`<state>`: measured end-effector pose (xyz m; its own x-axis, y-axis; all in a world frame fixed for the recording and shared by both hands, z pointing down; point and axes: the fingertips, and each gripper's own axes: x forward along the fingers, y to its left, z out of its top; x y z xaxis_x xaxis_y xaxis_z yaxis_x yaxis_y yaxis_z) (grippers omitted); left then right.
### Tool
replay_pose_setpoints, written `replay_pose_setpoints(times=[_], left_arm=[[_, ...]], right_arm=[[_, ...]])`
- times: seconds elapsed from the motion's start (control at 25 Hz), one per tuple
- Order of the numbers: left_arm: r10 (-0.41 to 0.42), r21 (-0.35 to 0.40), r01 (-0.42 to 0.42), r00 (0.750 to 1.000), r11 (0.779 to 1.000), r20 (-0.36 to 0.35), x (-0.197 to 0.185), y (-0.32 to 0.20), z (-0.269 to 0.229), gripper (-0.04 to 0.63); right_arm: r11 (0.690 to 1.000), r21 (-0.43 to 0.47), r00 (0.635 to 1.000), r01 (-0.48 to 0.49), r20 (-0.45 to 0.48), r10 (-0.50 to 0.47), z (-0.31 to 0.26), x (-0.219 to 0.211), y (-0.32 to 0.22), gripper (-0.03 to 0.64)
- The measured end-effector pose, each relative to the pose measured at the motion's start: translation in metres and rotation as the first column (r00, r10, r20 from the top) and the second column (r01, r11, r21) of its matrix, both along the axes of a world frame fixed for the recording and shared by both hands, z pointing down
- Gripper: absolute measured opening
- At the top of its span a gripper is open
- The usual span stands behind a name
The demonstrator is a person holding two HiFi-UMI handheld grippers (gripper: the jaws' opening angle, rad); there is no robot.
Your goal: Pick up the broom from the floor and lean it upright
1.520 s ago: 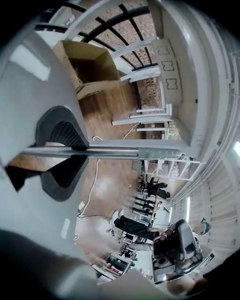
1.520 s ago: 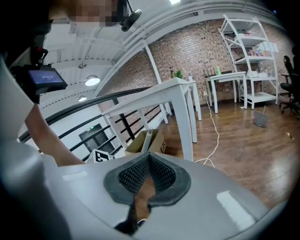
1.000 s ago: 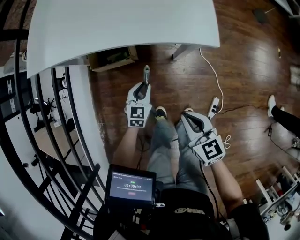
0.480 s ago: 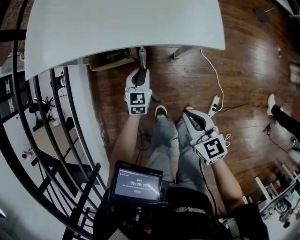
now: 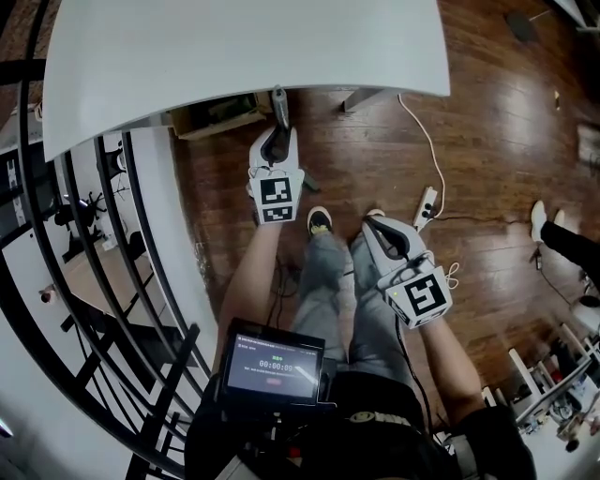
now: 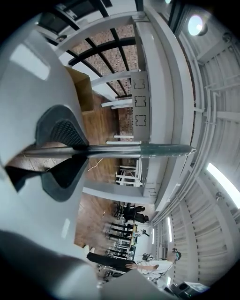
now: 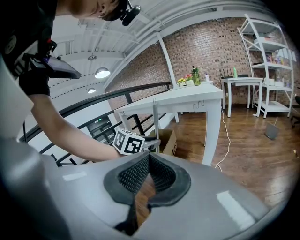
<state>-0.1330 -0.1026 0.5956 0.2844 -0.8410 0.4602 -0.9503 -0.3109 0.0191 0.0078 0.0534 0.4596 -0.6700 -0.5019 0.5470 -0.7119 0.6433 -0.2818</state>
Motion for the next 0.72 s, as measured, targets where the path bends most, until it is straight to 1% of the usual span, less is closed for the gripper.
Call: replay_pose_setpoints(times=[0.12, 0.28, 0.36, 0.52, 0.6, 0.72], left_arm=[[0.004, 0.002, -0.004, 1.000, 1.000, 0.025, -0.001, -0.003, 0.001, 0.101], [0.010, -0.005, -0.010, 0.999, 1.000, 0.042, -0.002, -0.001, 0.003, 0.112], [0.022, -0.011, -0.021, 0.999, 1.000, 0.044, 0.000, 0.002, 0.004, 0.136], [0.040, -0.015, -0.039, 0.997, 0.999, 0.060, 0.003, 0.004, 0.006, 0.229], [0.048, -0.020, -0.047, 0.996, 0.999, 0.070, 0.002, 0.007, 0.005, 0.245], [0.041, -0.033, -0.039, 0.997, 0.999, 0.067, -0.003, 0.021, -0.001, 0.247]], right_arm=[[1.000, 0.005, 1.000, -0.004, 0.005, 0.004, 0.000, 0.000, -0.001, 0.005], [1.000, 0.006, 1.000, -0.009, 0.004, 0.009, 0.000, 0.001, 0.002, 0.005], [1.000, 0.004, 1.000, -0.011, 0.006, 0.011, 0.001, 0.002, 0.004, 0.005], [1.000, 0.006, 1.000, -0.014, 0.005, 0.014, 0.002, 0.005, 0.004, 0.003], [1.000, 0.011, 1.000, -0.018, 0.007, 0.018, 0.001, 0.006, 0.004, 0.003], [1.000, 0.020, 1.000, -0.022, 0.011, 0.022, -0.002, 0.010, 0.003, 0.004]])
